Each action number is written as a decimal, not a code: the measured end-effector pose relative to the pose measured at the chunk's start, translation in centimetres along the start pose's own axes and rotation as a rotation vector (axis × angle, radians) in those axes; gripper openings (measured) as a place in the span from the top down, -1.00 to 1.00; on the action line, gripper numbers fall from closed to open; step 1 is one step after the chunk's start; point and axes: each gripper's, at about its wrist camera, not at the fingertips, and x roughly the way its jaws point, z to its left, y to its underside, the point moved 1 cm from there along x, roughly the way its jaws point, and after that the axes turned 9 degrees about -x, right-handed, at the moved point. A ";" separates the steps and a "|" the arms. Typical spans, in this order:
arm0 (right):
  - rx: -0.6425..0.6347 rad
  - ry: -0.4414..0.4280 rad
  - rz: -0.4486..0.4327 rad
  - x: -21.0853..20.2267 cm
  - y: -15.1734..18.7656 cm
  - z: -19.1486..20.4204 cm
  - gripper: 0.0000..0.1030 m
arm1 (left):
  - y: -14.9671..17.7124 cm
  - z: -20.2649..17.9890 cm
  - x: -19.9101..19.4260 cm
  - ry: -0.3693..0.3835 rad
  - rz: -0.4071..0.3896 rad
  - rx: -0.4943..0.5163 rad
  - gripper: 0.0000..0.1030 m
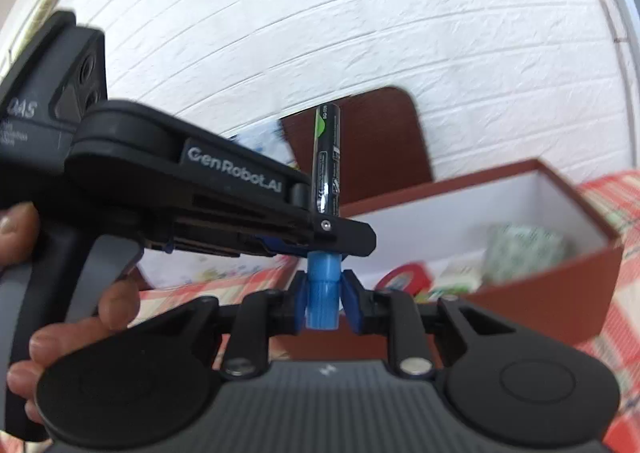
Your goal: Organize objects
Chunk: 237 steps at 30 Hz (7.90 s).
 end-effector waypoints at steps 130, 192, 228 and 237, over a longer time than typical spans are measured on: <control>0.069 0.186 0.325 -6.7 8.6 5.9 -1.00 | 16.2 5.4 -12.0 -0.656 -0.105 0.016 -1.00; 0.043 0.200 0.249 -7.1 8.8 6.5 -1.00 | 16.7 6.7 -11.4 -0.623 -0.011 -0.071 -1.00; 0.034 0.212 0.234 -7.2 8.9 7.1 -1.00 | 16.8 7.0 -11.7 -0.595 -0.002 -0.102 -1.00; 0.033 0.211 0.235 -7.2 9.0 7.2 -1.00 | 16.9 7.1 -11.9 -0.586 -0.002 -0.112 -1.00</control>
